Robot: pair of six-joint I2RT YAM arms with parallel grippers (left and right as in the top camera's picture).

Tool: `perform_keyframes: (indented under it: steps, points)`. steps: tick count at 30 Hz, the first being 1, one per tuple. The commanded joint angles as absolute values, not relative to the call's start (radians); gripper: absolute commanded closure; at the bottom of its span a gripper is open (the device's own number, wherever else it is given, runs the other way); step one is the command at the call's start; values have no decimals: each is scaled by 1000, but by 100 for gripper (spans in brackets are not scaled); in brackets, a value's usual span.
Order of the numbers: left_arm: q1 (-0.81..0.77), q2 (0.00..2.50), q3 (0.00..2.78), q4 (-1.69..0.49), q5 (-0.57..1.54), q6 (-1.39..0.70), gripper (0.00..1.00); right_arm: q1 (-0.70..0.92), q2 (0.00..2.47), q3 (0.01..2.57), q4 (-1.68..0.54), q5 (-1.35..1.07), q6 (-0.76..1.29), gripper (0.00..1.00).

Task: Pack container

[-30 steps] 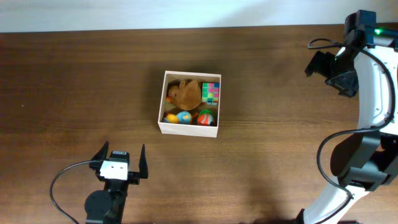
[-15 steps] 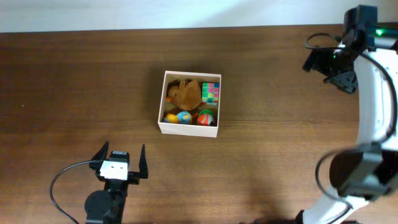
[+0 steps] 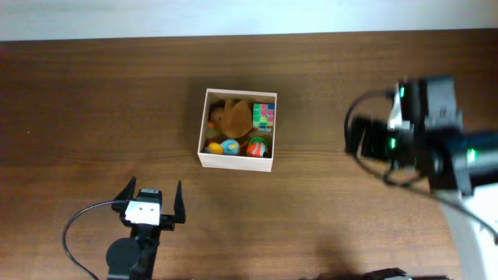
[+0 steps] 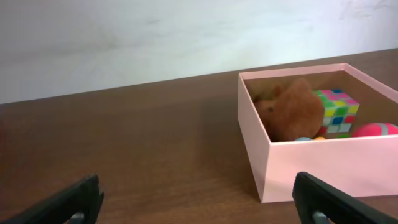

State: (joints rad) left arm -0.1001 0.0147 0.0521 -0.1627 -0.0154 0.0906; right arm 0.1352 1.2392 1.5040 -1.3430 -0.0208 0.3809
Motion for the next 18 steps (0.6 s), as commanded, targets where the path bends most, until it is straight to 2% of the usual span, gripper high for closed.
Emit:
perform_keyframes:
  steps: [1, 4, 7, 15, 18]
  points:
    - [-95, 5, 44, -157, -15, 110, 1, 144, 1087, 1343, -1336, -49, 374, 1]
    - [-95, 5, 44, -157, -15, 110, 1, 137, 974, 1251, -1312, -37, 374, 1]
    - [-95, 5, 44, -157, -15, 110, 1, 108, 857, 1167, -1195, -23, 335, 1]
    - [-95, 5, 44, -157, -15, 110, 1, 83, 564, 815, -600, -46, -98, 2]
    - [-95, 5, 44, -157, -15, 110, 1, 83, 461, 662, -463, -46, -199, 1]
